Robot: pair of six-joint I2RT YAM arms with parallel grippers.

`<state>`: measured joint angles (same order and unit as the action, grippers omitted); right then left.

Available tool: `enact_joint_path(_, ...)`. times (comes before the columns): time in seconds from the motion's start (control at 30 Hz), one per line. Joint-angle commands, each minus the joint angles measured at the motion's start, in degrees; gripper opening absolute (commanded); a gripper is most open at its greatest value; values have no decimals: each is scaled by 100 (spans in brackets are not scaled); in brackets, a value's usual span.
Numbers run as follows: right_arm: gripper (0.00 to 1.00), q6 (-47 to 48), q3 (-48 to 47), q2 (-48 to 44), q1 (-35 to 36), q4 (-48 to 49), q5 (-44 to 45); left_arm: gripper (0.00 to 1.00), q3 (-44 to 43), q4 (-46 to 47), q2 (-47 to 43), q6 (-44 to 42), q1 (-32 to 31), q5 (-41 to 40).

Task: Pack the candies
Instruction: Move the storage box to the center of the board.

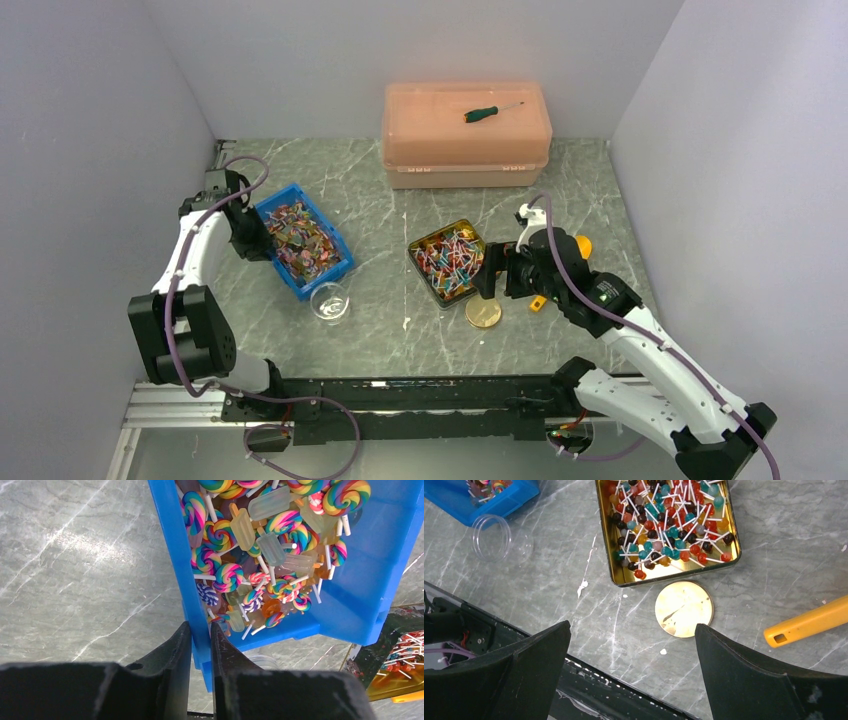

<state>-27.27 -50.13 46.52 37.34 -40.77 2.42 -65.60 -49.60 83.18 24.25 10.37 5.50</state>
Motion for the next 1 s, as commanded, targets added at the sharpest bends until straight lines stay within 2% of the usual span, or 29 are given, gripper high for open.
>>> enact_joint_path(0.0, 98, -80, 3, -92, 19, 61, -66, 13, -147, 166, 36, -234, -42, 434)
enact_joint_path(0.13, 98, -110, 41, -108, 22, 93, -81, 0, -187, 172, 94, -294, -214, 544)
enact_joint_path(0.33, 98, -147, 82, -159, 23, 114, -118, 0, -429, 143, 297, -393, -636, 724)
enact_joint_path(0.7, 98, -180, 81, -298, 18, 9, -101, 0, -1029, -57, 759, -409, -1699, 582)
enact_joint_path(0.97, 97, -217, 66, -275, 18, -42, -73, 0, -918, -19, 709, -322, -2359, 456)
